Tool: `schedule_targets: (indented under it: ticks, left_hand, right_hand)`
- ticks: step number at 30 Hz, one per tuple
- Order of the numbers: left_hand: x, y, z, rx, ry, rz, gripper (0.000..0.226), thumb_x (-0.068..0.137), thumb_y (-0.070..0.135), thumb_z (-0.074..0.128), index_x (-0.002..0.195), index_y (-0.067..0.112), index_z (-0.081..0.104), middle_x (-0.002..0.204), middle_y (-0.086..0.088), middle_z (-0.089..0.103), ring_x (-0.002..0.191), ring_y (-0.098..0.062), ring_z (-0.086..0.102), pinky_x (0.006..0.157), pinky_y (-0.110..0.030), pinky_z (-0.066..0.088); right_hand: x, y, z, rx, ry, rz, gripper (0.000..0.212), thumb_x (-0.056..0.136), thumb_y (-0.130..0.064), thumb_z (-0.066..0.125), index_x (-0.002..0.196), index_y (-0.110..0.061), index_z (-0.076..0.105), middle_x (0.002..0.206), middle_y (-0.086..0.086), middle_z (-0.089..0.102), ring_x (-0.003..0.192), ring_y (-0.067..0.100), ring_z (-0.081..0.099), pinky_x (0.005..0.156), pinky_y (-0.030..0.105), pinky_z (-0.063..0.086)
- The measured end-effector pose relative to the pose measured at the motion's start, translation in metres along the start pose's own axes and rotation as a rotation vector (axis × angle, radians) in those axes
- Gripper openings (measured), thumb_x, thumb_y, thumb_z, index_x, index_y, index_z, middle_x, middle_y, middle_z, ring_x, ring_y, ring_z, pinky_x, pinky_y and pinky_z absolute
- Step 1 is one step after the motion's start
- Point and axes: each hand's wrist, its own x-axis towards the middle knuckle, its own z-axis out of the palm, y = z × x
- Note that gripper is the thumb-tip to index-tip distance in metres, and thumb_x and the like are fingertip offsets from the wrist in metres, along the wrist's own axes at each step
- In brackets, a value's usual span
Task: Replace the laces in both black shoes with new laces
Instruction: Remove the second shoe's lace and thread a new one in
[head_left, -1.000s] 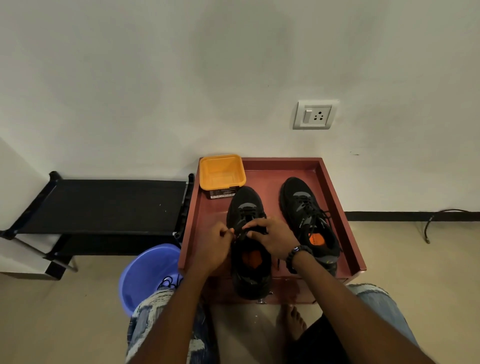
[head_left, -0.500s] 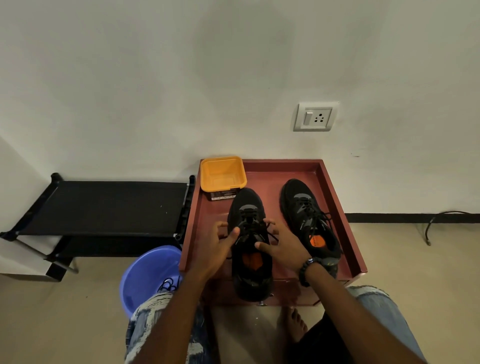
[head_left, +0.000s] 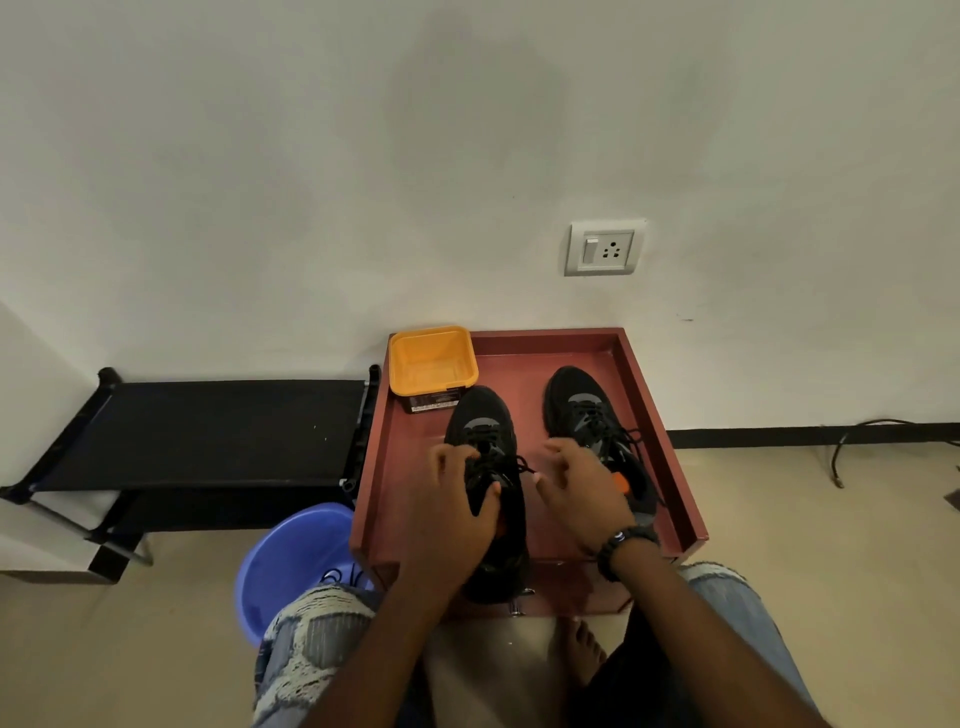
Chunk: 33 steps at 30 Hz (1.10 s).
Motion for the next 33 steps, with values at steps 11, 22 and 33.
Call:
schedule_targets:
  ticks: [11,22,33]
  left_hand:
    - [-0.038,0.021,0.028,0.596,-0.505,-0.003,0.051,0.092,0.028,0.062,0.137,0.017,0.041,0.135,-0.004,0.053,0.125,-0.023,0.050,0.114,-0.052,0.029]
    - [0.000,0.063,0.036,0.535,-0.535,0.074,0.038,0.089,0.026,0.062,0.123,0.013,0.050,0.124,-0.011,0.059,0.115,-0.032,0.057,0.089,-0.044,0.048]
    - [-0.005,0.096,-0.078,0.468,-0.372,0.054,0.038,0.088,0.031,0.064,0.121,0.018,0.051,0.119,-0.007,0.062,0.111,-0.032,0.059,0.091,-0.046,0.050]
  right_hand:
    - [-0.038,0.046,-0.035,-0.794,-0.112,-0.025,0.050,0.094,-0.022,0.057,0.140,-0.019,0.038,0.141,0.003,0.049,0.131,0.025,0.044,0.107,0.047,0.038]
    - [-0.024,0.009,-0.028,-0.615,-0.216,-0.104,0.030,0.096,-0.011,0.051,0.126,-0.005,0.047,0.128,0.018,0.055,0.119,0.037,0.050,0.089,0.047,0.049]
    - [-0.066,-0.077,-0.081,-0.620,-0.010,-0.295,0.030,0.092,-0.018,0.056,0.122,-0.013,0.050,0.120,0.009,0.059,0.112,0.031,0.054,0.073,0.038,0.039]
